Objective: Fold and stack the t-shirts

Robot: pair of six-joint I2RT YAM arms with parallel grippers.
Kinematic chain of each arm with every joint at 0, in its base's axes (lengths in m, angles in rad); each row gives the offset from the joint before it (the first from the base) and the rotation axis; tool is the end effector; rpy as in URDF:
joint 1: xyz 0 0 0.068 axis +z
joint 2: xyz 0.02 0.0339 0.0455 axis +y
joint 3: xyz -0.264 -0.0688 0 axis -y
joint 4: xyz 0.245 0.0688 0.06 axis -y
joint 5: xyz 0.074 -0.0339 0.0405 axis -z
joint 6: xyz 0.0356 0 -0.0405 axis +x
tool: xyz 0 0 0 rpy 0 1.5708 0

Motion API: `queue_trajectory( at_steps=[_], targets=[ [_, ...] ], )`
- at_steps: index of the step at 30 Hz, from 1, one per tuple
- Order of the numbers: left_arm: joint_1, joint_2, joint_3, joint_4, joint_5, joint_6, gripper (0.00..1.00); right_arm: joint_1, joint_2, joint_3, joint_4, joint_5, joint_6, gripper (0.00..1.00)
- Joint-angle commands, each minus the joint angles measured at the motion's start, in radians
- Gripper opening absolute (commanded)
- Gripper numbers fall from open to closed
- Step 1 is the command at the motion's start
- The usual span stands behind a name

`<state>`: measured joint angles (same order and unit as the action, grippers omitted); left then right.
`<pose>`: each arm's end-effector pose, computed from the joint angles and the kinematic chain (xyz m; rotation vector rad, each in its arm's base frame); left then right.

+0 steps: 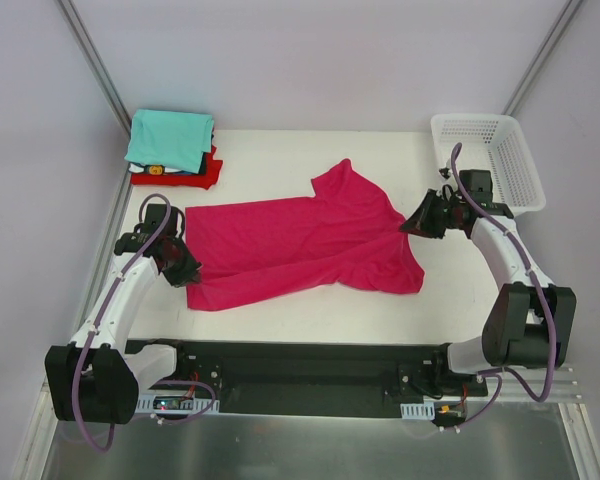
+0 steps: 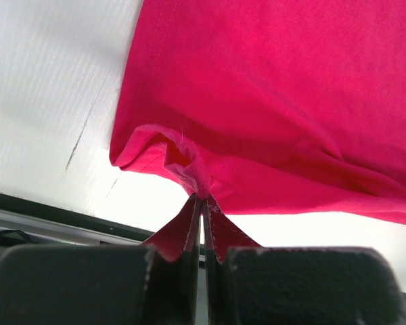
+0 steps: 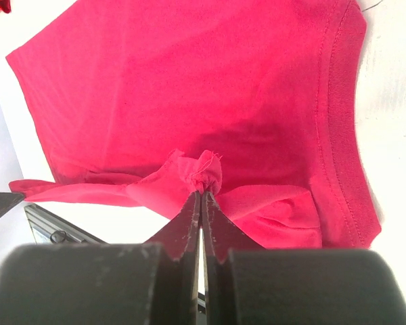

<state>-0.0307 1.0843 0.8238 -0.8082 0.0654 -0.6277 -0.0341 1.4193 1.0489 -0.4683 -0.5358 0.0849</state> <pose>0.2013 -0.0085 0.2457 -0.7641 2.5594 -0.3041 0.3006 0.0079 0.2639 -0.1069 2.3556 0.6663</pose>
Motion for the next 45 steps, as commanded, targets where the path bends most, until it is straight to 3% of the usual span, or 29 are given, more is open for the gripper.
queue_trajectory(
  at_steps=[1, 16, 30, 32, 36, 37, 39, 40, 45],
  targets=[
    [0.009, 0.003, 0.015, -0.028, -0.042, 0.019, 0.00, -0.010, 0.012, 0.046, 0.013, -0.012, -0.001, 0.01],
    [0.011, 0.190, 0.138, 0.029, -0.013, -0.017, 0.00, -0.001, 0.135, 0.129, 0.031, -0.035, 0.016, 0.01],
    [0.011, 0.229, 0.124, 0.061, -0.010, -0.013, 0.00, 0.068, 0.240, 0.206, 0.045, -0.026, 0.018, 0.01],
    [0.009, 0.236, 0.126, 0.060, -0.010, -0.010, 0.00, 0.083, 0.250, 0.226, 0.034, -0.024, 0.010, 0.05],
    [0.011, 0.233, 0.132, 0.061, -0.019, -0.004, 0.10, 0.097, 0.254, 0.235, 0.031, -0.024, 0.006, 0.25],
    [0.011, 0.230, 0.136, 0.058, -0.027, -0.001, 0.20, 0.097, 0.250, 0.235, 0.031, -0.020, 0.006, 0.38],
    [0.011, 0.227, 0.152, 0.060, -0.036, 0.006, 0.29, 0.099, 0.247, 0.240, 0.031, -0.024, 0.004, 0.43],
    [0.011, 0.226, 0.158, 0.058, -0.041, 0.014, 0.47, 0.099, 0.247, 0.240, 0.030, -0.027, 0.004, 0.51],
    [0.009, 0.209, 0.222, 0.015, -0.042, 0.026, 0.89, 0.100, 0.213, 0.252, 0.011, -0.035, -0.005, 0.54]
  ],
)
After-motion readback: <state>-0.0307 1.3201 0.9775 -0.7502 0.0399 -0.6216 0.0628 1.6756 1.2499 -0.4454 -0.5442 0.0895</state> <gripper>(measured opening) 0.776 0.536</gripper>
